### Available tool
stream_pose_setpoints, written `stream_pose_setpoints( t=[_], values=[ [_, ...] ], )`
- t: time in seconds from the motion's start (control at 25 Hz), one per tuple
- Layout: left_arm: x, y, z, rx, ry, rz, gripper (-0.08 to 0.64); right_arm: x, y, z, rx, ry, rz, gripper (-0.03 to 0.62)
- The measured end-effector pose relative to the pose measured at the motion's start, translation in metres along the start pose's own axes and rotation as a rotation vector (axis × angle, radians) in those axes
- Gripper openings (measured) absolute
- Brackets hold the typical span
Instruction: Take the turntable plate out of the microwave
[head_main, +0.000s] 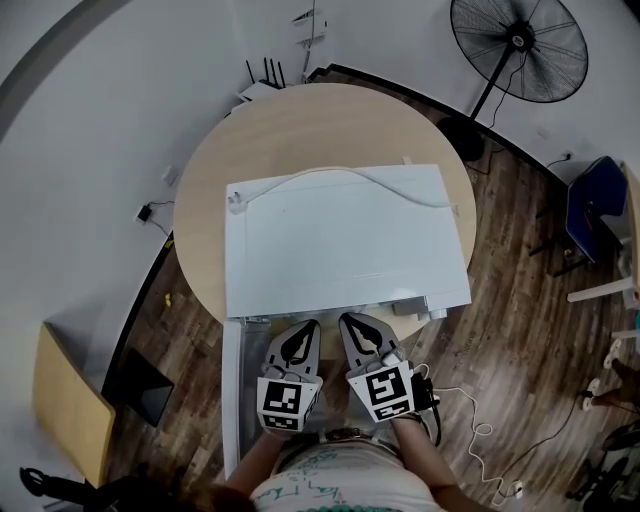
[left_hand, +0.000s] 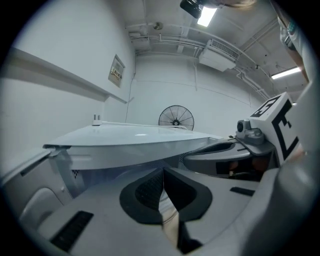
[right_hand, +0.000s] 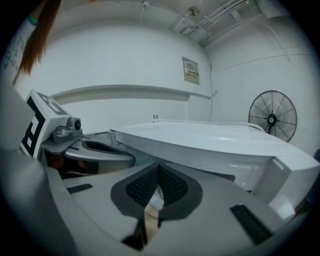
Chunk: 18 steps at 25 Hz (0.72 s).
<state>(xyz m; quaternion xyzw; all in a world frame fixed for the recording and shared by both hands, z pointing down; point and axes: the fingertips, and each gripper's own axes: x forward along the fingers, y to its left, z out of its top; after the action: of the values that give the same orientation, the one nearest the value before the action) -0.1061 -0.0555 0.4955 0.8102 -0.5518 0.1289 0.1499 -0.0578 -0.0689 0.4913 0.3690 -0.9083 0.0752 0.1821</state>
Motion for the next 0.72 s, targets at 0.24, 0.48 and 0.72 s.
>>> stream_pose_setpoints(
  t=[0.24,0.48,0.72],
  values=[
    [0.014,0.013,-0.019,0.014,0.034,0.045,0.015,0.023,-0.007,-0.034,-0.022,0.037,-0.012,-0.009],
    [0.030,0.016,-0.042,0.081,0.090,0.056,0.015,0.039,-0.018,-0.078,-0.015,0.155,-0.040,-0.009],
    [0.042,0.024,-0.065,0.076,0.143,0.062,0.015,0.054,-0.020,-0.106,-0.023,0.228,-0.034,-0.009]
  ],
)
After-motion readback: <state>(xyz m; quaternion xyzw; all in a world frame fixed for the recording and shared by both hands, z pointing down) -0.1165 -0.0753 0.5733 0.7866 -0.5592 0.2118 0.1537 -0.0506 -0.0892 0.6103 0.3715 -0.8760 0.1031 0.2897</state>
